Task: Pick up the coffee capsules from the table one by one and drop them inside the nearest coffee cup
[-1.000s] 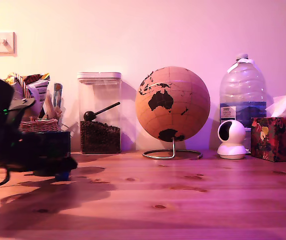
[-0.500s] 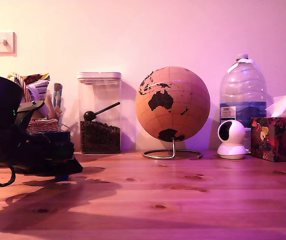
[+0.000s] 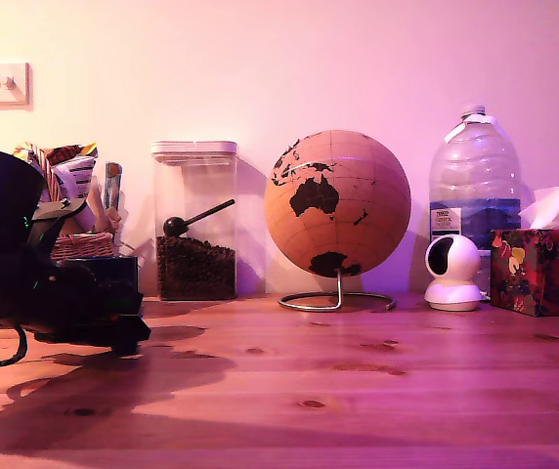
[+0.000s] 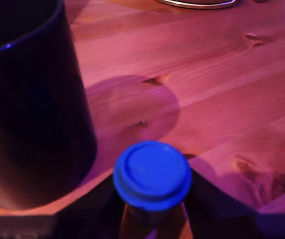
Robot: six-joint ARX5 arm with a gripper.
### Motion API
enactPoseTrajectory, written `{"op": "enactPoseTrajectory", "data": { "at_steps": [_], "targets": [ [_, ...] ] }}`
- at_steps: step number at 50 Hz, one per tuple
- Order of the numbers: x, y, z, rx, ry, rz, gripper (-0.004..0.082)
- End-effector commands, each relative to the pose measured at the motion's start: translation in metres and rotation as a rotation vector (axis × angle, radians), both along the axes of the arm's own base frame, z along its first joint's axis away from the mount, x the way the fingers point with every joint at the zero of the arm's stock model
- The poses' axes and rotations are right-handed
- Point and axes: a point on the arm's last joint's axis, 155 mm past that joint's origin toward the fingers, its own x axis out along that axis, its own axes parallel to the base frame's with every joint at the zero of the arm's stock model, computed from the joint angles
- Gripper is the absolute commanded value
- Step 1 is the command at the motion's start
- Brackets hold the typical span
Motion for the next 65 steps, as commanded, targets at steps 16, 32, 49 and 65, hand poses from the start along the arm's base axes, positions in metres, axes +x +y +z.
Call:
{"op": "enactPoseTrajectory", "data": {
  "at_steps": [16,32,49,65],
  "targets": [
    [-0.001,-0.003,0.005,-0.005,-0.006,-0.011,0.0286],
    [-0.018,-0.009,0.037,-0.008,0.044,-0.046,0.0286],
    [-0.031,-0.004,0.085,-0.01,0.017,-0.045,0.0286],
    [-0.023,0.021,0.124,-0.006,-0.081,0.039,0.0286]
  ]
}}
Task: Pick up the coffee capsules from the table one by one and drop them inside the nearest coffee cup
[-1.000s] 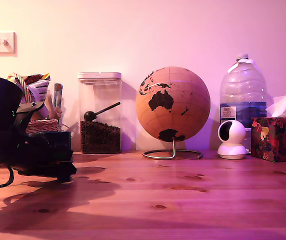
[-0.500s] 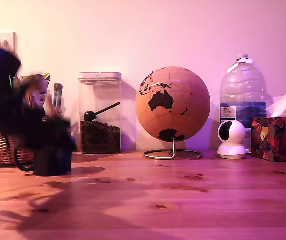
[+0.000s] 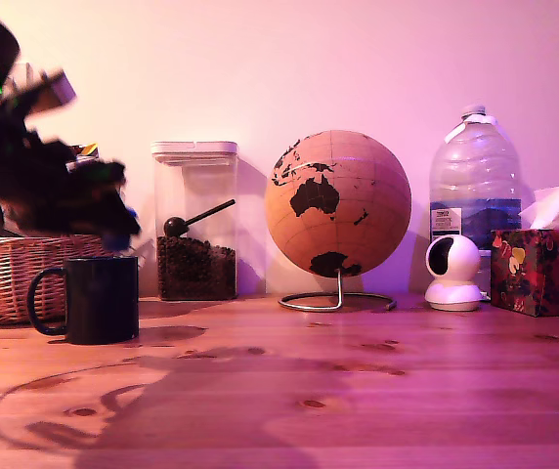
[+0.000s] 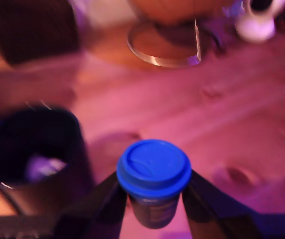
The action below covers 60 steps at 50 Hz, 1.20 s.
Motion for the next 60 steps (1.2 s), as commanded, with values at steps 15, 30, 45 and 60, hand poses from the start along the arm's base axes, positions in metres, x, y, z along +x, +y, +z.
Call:
{"op": "enactPoseTrajectory", "data": {
  "at_steps": [15,30,45,60],
  "targets": [
    [0.022,0.046,0.028,0.013,-0.089,0.143,0.0286],
    [0.035,0.043,0.032,0.032,-0.034,0.122,0.0286],
    [0.06,0.038,0.02,0.055,0.094,0.112,0.0286],
    [0.08,0.045,0.002,0.081,0.244,0.125,0.0286]
  ]
}}
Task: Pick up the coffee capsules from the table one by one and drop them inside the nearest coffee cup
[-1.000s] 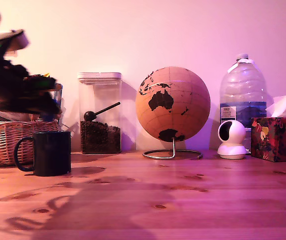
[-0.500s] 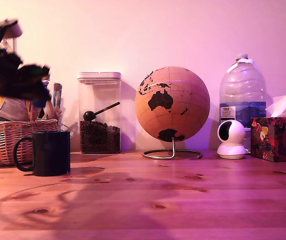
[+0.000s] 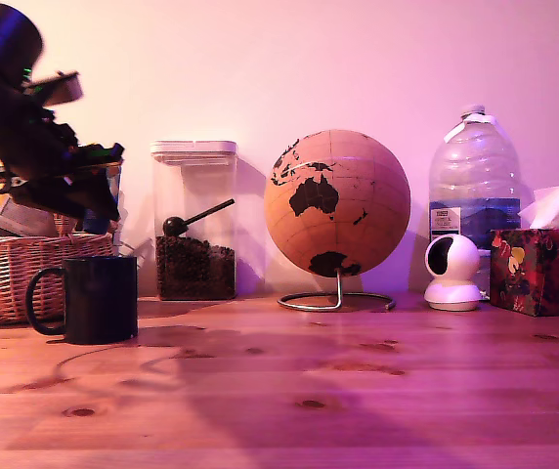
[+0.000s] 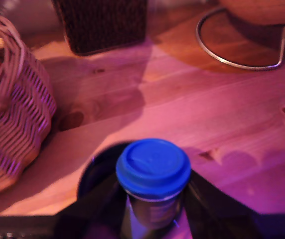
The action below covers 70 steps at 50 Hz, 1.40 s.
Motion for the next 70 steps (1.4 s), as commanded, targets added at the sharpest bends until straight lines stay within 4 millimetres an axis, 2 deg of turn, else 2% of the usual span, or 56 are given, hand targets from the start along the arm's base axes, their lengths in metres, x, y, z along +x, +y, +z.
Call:
{"op": "enactPoseTrajectory", "data": {
  "at_steps": [1,12,51,54,58,60,62,70],
  "targets": [
    [0.004,0.005,-0.012,0.007,0.037,0.008,0.0286],
    [0.005,0.007,-0.021,0.014,0.091,0.013,0.0286],
    [0.001,0.008,-0.025,0.016,0.114,0.012,0.0295],
    [0.0,0.005,-0.025,0.01,0.117,-0.001,0.0362],
    [-0.001,0.002,-0.025,0.0,0.118,-0.019,0.0585],
    [-0.001,0.003,-0.025,0.002,0.119,-0.013,0.0657],
    [-0.001,0.003,-0.025,0.003,0.121,-0.012,0.0683],
    [0.0,0.003,-0.024,0.005,0.114,-0.016,0.0669]
  ]
}}
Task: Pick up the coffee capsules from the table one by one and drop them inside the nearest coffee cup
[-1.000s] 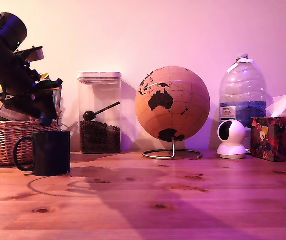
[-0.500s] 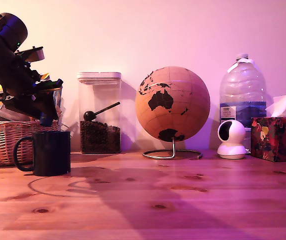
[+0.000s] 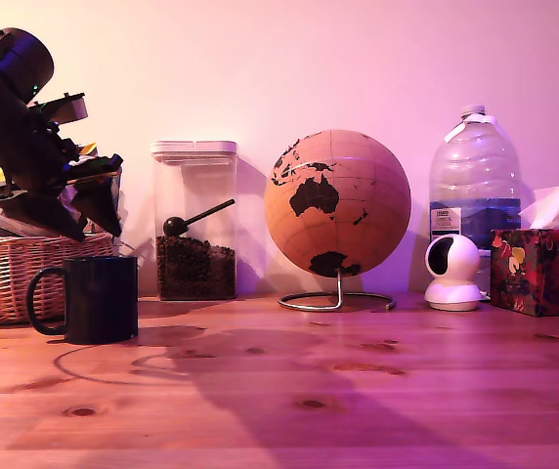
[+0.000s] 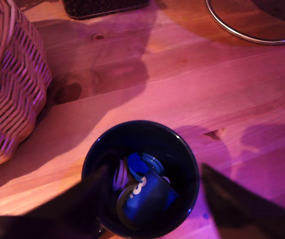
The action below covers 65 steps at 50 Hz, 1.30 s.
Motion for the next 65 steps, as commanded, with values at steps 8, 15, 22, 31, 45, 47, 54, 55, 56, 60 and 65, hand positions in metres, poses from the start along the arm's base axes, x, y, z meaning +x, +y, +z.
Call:
{"op": "enactPoseTrajectory", "data": {
  "at_steps": [8,15,22,31,45,47,54,55,56,60,65],
  "targets": [
    [0.002,-0.002,0.006,0.0,-0.017,-0.017,0.0446],
    [-0.005,-0.004,0.02,-0.011,-0.023,-0.029,0.0068],
    [-0.015,-0.009,0.034,-0.019,-0.035,-0.066,-0.0019],
    [-0.025,-0.008,0.049,-0.024,-0.069,-0.069,-0.0019],
    [-0.063,-0.004,0.042,-0.048,-0.097,-0.052,-0.0019],
    [-0.069,-0.003,0.041,-0.054,-0.106,-0.047,-0.0019],
    [-0.092,0.001,0.035,-0.066,-0.131,-0.034,-0.0019],
    [-0.095,0.001,0.034,-0.066,-0.134,-0.034,-0.0019],
    [-0.099,0.002,0.032,-0.065,-0.137,-0.032,-0.0019],
    [-0.109,0.007,0.026,-0.085,-0.14,0.006,-0.0019],
    [-0.12,0.009,0.019,-0.09,-0.163,0.015,-0.0019]
  ]
}}
